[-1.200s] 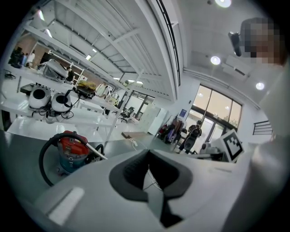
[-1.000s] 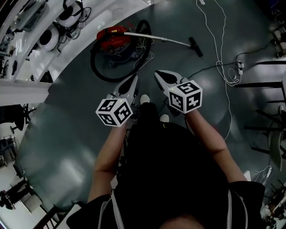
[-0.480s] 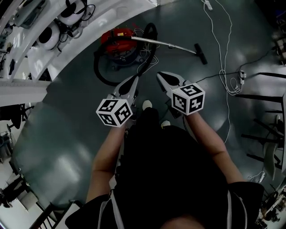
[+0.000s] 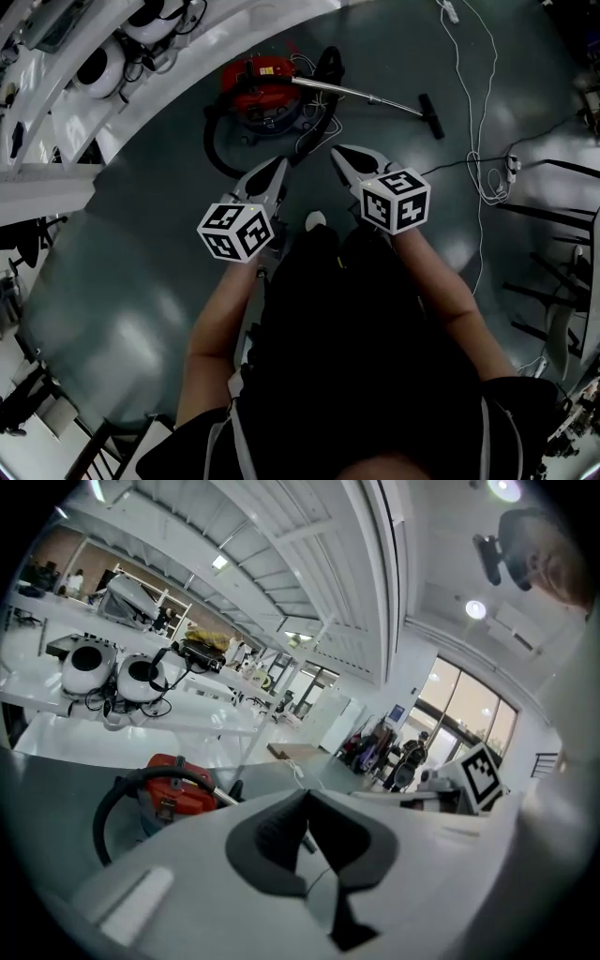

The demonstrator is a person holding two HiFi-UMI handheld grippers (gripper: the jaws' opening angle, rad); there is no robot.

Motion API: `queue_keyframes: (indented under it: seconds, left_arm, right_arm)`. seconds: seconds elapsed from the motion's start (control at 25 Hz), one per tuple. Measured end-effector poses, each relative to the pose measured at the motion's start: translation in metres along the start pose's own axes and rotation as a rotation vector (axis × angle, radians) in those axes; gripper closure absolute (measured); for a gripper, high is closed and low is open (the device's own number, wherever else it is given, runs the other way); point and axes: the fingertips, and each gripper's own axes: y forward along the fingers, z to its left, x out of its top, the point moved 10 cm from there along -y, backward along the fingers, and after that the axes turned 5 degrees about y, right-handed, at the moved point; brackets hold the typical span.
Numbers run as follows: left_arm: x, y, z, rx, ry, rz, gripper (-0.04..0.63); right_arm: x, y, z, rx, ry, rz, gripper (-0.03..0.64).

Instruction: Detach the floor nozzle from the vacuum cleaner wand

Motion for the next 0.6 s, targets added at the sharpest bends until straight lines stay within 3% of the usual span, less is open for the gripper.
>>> queue_keyframes:
  seconds: [0.36,0.6]
  left_arm:
    - [0.005,0.023,0.027,0.03,-0.028,0.031,0.586]
    - [0.026,0.054,0.038,0.107,-0.037,-0.036,0.586]
  right_arm:
    - [0.023,0.037,-0.027,0.004,0.016,0.053,0.62]
    - [0.049,0.075,-0.055,0.052,-0.022,0.087,0.62]
